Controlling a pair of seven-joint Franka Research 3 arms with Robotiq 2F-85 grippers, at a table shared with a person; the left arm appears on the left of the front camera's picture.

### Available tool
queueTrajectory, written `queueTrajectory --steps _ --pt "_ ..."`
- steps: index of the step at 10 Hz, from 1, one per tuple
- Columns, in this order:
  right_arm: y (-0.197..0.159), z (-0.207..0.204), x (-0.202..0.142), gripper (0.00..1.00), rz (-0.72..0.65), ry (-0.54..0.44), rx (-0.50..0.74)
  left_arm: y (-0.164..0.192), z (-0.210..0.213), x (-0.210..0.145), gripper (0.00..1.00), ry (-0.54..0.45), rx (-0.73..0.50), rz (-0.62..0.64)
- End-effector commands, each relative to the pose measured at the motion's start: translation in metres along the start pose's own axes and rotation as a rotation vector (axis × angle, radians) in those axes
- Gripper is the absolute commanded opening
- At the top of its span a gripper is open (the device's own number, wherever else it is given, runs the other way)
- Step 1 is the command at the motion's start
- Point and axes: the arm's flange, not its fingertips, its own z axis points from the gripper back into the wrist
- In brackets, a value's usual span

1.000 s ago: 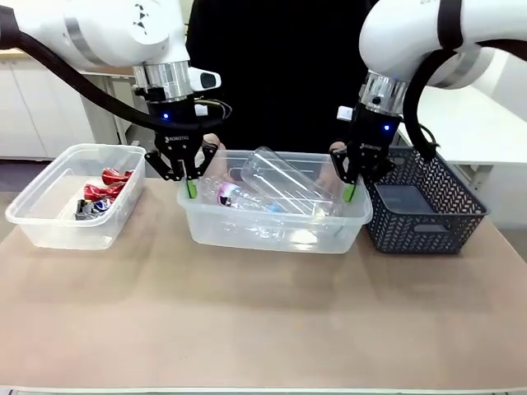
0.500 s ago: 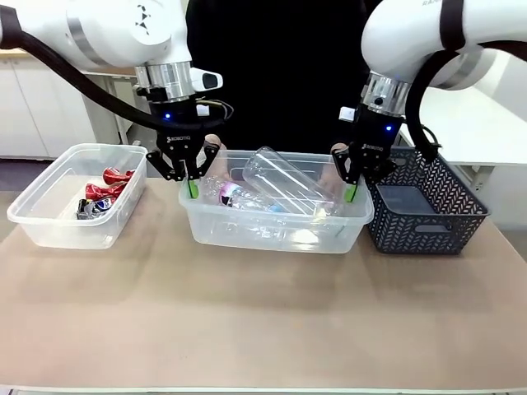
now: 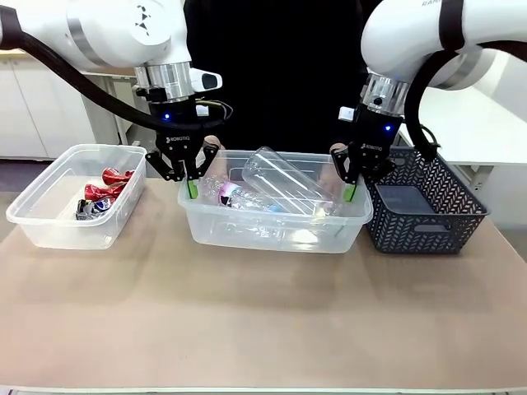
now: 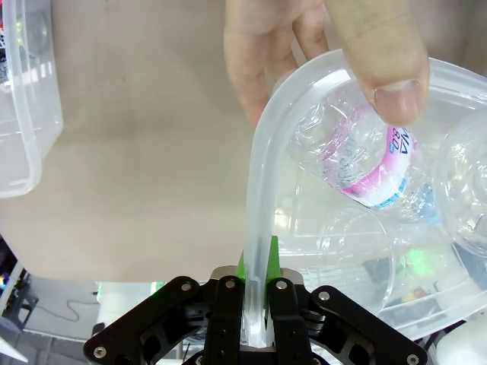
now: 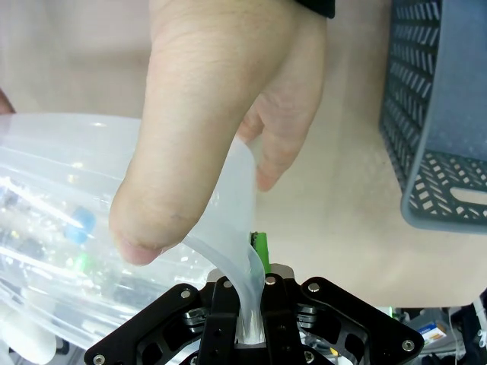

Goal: Sort the waste into each basket.
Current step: Release the Organizing box you were holding.

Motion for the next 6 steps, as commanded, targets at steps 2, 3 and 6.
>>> queueTrajectory --steps 2,3,6 --pt "-0.010 0.012 -0.012 0.33 -0.061 -0.123 -0.018 0.000 0.000 0.000 0.51 0.000 0.000 0.000" --pt "-0.014 0.022 -0.023 0.59 -0.056 -0.187 0.030 -0.003 0.005 0.000 0.63 -0.011 0.025 0.006" --pt "-0.026 0.050 -0.042 0.72 -0.036 -0.413 0.119 0.004 0.031 -0.010 1.00 -0.078 0.027 0.020"
